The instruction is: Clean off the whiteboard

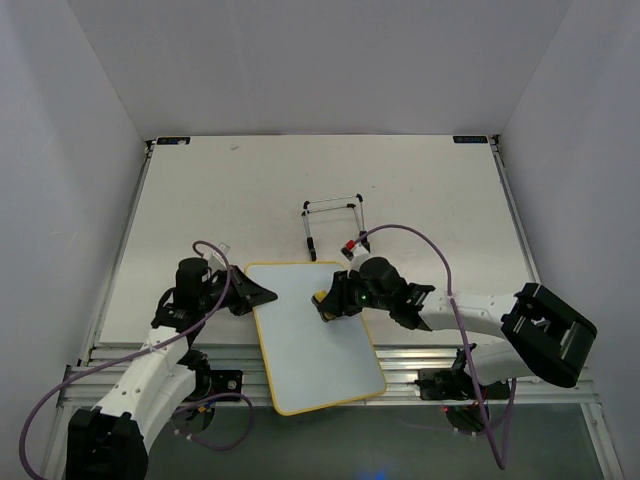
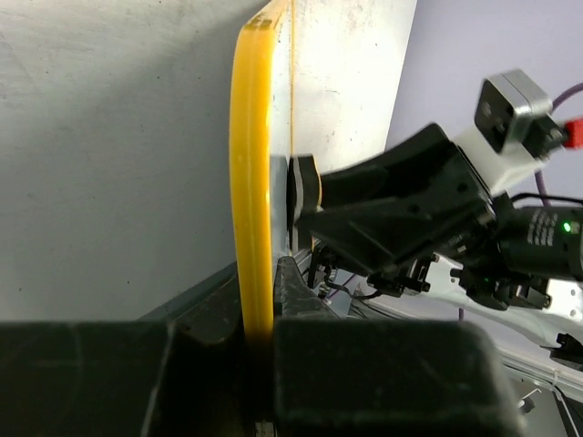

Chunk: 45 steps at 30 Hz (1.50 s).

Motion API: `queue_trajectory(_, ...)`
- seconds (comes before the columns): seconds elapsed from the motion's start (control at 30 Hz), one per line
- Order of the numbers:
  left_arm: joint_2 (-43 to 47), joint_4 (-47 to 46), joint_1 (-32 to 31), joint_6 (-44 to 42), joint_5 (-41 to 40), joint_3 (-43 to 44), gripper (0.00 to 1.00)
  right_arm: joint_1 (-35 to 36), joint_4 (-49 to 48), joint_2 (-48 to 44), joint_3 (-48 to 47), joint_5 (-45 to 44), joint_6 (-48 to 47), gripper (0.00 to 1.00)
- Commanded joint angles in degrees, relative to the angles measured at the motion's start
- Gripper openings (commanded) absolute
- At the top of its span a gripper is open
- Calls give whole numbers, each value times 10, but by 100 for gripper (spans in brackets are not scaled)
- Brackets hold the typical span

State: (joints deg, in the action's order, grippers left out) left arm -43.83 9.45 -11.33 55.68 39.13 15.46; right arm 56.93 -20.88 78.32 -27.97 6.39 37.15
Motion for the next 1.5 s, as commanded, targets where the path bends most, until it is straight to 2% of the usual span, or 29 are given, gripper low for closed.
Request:
queue_trajectory(0.0,45,34,-9,-66,-47,51,0,-18,283,61,56,5,-19,8)
queue_trajectory(0.27,90,53,-9,-46,-31,62,0,-110,325,41,54,13,-64,8)
queue_trajectory(0.37,96,46,-9,-42,-18,53,0,-160,362,-32,32,-2,-87,8)
queue_trajectory(0.47,106,11,-9,-24,3,35,0,-204,443,-115,-22,-34,-109,8)
queue_trajectory(0.53,109,-5,-9,-8,10,24,0,-234,487,-131,-47,-58,-129,8)
queue_trajectory(0.67,118,-69,-9,22,23,7,0,-318,531,-115,-96,-109,-168,8)
queue_trajectory(0.83,100,-139,-9,53,43,-1,0,-405,531,-71,-111,-172,-201,9)
queue_trajectory(0.9,83,-166,-9,65,51,0,0,-427,526,-53,-120,-183,-198,15)
queue_trajectory(0.97,75,-180,-9,72,55,3,0,-435,513,-39,-125,-171,-197,17)
queue_trajectory(1.0,71,-184,-8,73,54,7,0,-438,508,-34,-128,-164,-197,24)
queue_trajectory(1.1,63,-192,-8,73,49,24,0,-440,485,-20,-132,-126,-194,32)
queue_trajectory(1.2,47,-199,-8,72,40,42,0,-441,481,-13,-133,-127,-192,46)
queue_trajectory(1.33,6,-225,-9,72,43,61,0,-440,484,-18,-138,-131,-193,58)
queue_trajectory(1.47,-26,-263,-8,68,52,77,0,-443,485,-24,-140,-124,-193,63)
